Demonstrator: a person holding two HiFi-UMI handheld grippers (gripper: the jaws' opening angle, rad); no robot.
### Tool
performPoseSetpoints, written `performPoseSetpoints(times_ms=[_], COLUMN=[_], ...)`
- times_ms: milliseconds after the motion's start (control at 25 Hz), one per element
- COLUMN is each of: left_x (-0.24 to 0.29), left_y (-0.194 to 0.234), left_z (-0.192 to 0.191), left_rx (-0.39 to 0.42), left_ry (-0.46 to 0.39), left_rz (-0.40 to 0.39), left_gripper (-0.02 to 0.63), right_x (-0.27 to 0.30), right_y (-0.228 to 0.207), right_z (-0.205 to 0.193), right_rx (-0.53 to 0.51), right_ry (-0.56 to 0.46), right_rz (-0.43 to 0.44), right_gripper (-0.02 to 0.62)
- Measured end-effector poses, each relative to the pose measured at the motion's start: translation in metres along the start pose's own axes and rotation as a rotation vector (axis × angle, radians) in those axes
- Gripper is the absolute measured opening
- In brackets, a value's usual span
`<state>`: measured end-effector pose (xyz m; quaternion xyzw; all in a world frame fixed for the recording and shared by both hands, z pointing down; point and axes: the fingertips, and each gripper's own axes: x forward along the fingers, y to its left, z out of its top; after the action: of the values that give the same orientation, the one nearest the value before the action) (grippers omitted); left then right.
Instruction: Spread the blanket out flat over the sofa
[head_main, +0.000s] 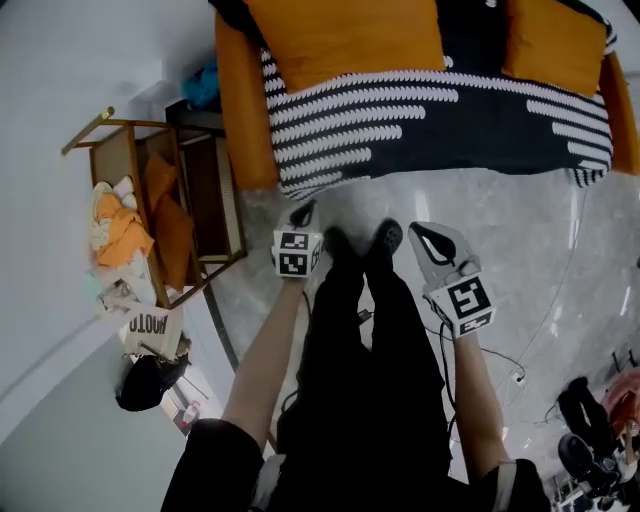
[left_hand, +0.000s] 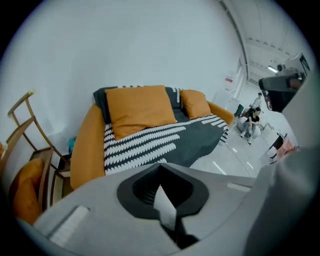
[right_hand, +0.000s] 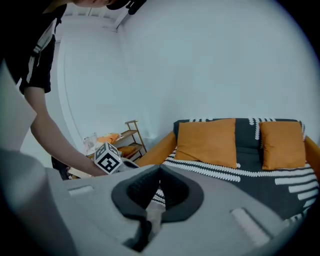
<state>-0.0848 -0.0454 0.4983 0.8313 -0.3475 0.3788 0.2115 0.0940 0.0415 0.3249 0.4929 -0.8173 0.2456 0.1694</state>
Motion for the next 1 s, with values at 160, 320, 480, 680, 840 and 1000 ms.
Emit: performPoseSetpoints(times_ms=[160, 320, 480, 680, 840, 1000], left_x=[-0.043, -0.084, -0.132, -0.175, -0.206, -0.236], left_y=[-0.024, -0.043, -0.061, -0.083, -0.099, -0.12], left_z=[0.045, 0.084, 0.12, 0.165, 0.193, 0.23], left_rx=[0.047, 0.049, -0.025, -0.005, -0.01, 0.008], left_ry=[-0.09, -0.175, -0.259, -0.364, -0.418, -0.485], left_rz=[-0.017, -0.033, -0.116, -0.176, -0.211, -0.259], left_gripper=[0.011, 0.011, 0.011, 0.011, 0.011, 0.011], right_x=[-0.025, -0.04, -0.054, -0.071, -0.088, -0.105], right_y=[0.004, 0.006, 0.018, 0.015, 0.017, 0.024], right_z=[0.026, 0.04, 0.062, 0.087, 0.107, 0.135], right_rx=[0.011, 0.004, -0.002, -0.013, -0.035, -0.069], right_ry=[-0.045, -0.066, -0.069, -0.123, -0.165, -0.223], right_rz=[-0.011, -0.009, 0.014, -0.01, -0.026, -0.016], right_gripper=[0.003, 0.003, 0.003, 0.003, 0.002, 0.002])
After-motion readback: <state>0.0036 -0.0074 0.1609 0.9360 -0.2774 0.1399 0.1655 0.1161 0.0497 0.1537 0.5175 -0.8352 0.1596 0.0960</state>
